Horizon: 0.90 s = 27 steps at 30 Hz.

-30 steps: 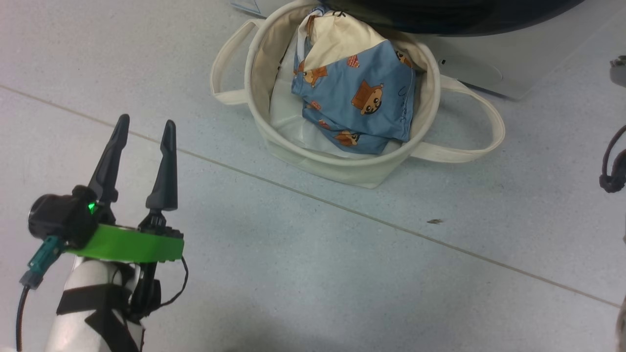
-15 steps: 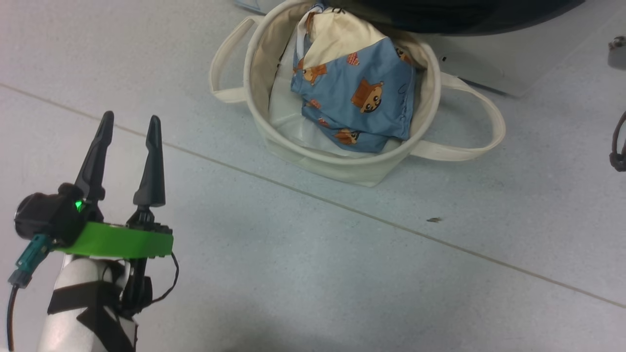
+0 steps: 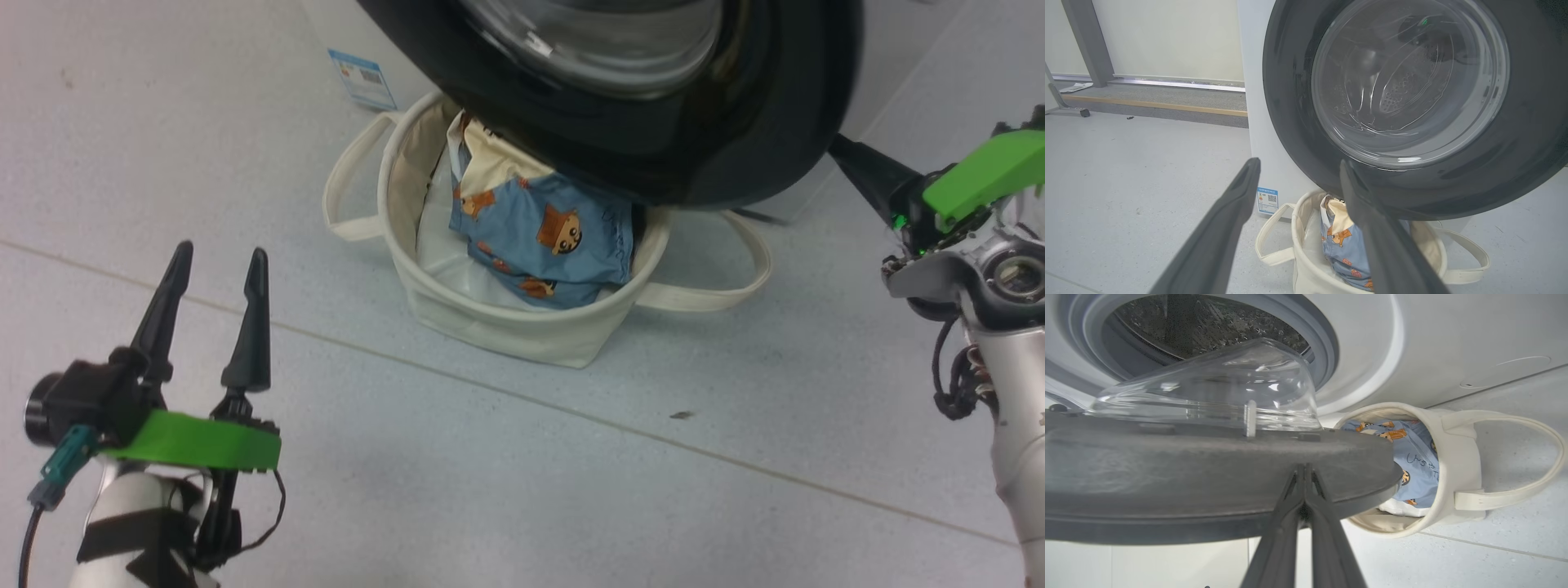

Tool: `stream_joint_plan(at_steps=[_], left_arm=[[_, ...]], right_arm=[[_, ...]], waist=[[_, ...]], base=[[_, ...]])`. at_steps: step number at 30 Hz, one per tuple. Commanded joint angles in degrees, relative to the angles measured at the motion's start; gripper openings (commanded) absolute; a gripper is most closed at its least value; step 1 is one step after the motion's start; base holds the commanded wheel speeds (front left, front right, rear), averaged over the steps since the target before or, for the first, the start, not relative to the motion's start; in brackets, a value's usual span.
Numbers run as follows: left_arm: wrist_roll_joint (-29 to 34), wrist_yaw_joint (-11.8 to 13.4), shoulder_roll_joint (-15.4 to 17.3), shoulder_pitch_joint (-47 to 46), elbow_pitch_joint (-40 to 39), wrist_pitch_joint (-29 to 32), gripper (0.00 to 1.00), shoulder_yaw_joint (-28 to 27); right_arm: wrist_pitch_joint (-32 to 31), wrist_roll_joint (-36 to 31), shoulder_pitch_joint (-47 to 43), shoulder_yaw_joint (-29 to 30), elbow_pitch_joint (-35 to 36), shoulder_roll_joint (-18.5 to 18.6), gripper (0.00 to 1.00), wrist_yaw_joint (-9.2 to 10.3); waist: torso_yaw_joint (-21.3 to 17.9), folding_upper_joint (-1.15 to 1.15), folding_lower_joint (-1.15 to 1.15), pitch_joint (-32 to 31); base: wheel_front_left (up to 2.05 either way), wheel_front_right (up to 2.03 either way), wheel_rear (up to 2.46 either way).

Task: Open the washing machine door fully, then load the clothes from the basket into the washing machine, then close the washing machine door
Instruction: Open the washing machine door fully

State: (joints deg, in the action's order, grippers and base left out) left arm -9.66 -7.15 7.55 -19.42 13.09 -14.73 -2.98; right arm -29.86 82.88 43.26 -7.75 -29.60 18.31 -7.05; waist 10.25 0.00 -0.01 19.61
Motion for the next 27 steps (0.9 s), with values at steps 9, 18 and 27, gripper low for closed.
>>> stream_joint_plan(at_steps=[9,18,27], left_arm=[[-0.03,-0.3,1.95,1.3,-1.61,-0.27,1.0,-2.42],[-0.27,-0.32,0.9,0.68,-1.29,-0.27,1.0,-2.45],[0.21,-0.33,0.97,2.28,-0.27,-0.27,1.0,-3.16]], right_arm=[[9.25,-1.38,2.24,3.06,8.12,-1.06,0.0,-0.44],[4.29,-2.03,7.31,-1.1,4.65,-2.41,0.0,-0.44],[-2.44,-1.53,4.84,-4.69,4.04,-2.68,0.0,-0.44]], waist=[[0.57,0.0,0.01,-2.17],[2.11,0.0,0.01,-1.14],[1.05,0.0,0.01,-5.04]], base=[[0.0,0.0,0.0],[0.0,0.0,0.0],[0.0,0.0,0.0]])
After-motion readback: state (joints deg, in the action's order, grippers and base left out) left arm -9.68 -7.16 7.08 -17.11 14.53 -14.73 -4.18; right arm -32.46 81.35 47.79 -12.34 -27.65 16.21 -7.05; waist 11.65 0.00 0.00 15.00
